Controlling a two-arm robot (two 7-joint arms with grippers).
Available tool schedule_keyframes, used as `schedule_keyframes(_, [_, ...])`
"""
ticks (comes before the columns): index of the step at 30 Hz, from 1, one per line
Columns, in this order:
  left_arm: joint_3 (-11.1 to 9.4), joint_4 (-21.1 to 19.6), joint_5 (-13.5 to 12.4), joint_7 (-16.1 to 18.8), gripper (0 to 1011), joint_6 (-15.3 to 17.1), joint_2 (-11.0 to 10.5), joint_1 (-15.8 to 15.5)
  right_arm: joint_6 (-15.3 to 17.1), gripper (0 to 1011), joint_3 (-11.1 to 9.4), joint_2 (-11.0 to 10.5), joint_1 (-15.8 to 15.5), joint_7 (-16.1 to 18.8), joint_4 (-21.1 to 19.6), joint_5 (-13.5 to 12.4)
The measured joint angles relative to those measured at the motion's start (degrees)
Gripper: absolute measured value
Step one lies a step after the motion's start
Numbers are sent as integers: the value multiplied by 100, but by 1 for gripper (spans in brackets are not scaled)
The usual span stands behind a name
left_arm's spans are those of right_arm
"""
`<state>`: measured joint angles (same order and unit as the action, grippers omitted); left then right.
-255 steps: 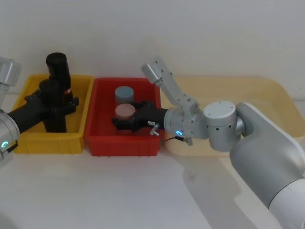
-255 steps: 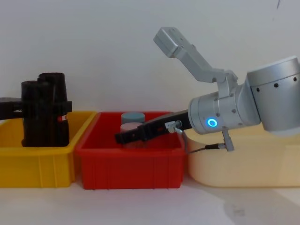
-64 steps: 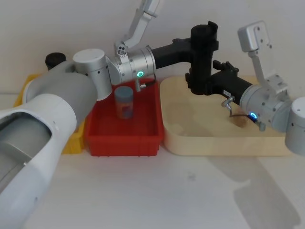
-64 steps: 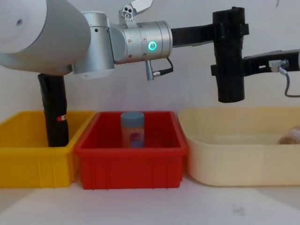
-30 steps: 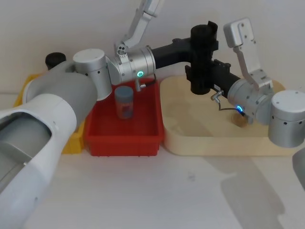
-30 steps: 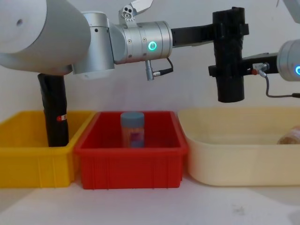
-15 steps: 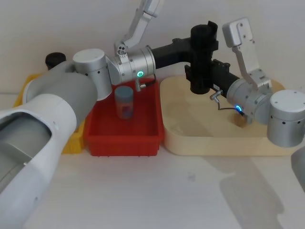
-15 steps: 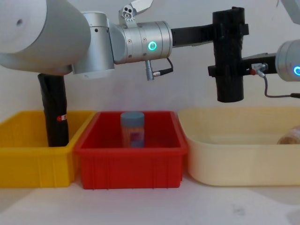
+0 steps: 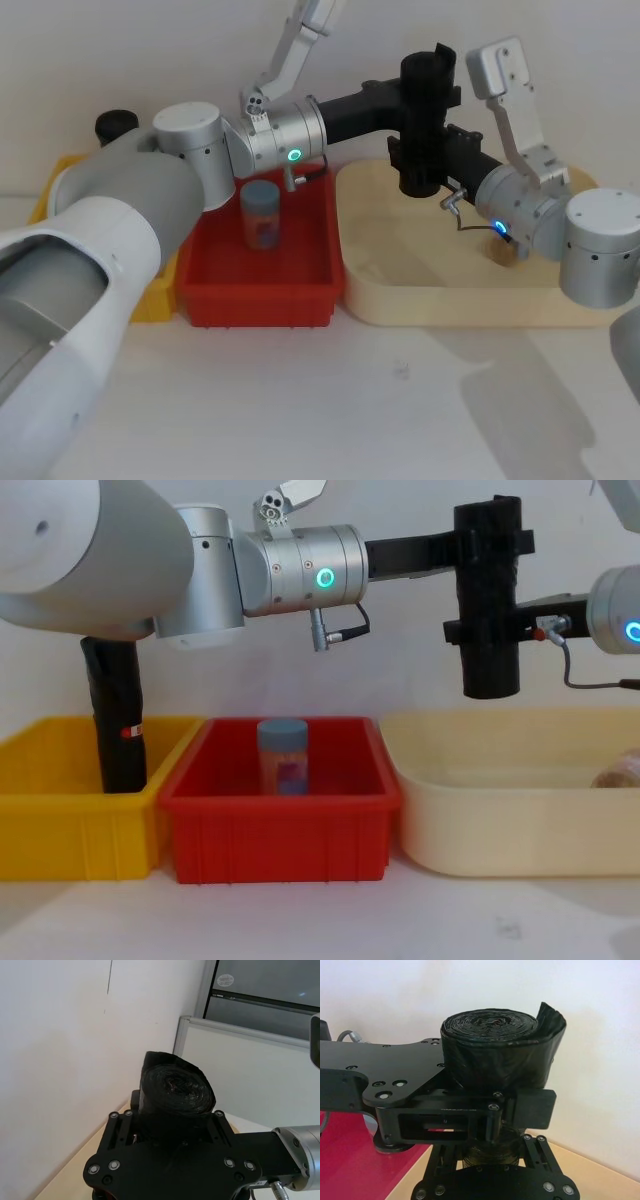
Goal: Pick up the garbage bag with the one hand and transfer it to the other hand.
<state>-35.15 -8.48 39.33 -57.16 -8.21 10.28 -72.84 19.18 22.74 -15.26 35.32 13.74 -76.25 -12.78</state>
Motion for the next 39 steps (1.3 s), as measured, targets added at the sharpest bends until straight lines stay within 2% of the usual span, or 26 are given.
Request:
schedule_keyframes(10, [0, 0, 0, 0, 824, 0, -1, 0, -10, 549, -56, 15, -5, -62, 16, 17])
schedule_keyframes(17, [0, 0, 0, 2, 1001, 0, -1, 0, 37, 549, -215, 51, 56, -240, 201, 40])
schedule_keyframes(30, [0, 0, 0, 2, 1001, 0, -1, 0, 180, 552, -663, 83, 300, -529, 861, -31])
schedule_keyframes(33, [0, 0, 0, 2, 1001, 0, -1, 0, 194, 610, -727, 89, 341, -564, 965, -50])
schedule_keyframes(39, [0, 0, 0, 2, 1001, 0, -1, 0, 212, 808, -821, 93, 391, -610, 1114, -76])
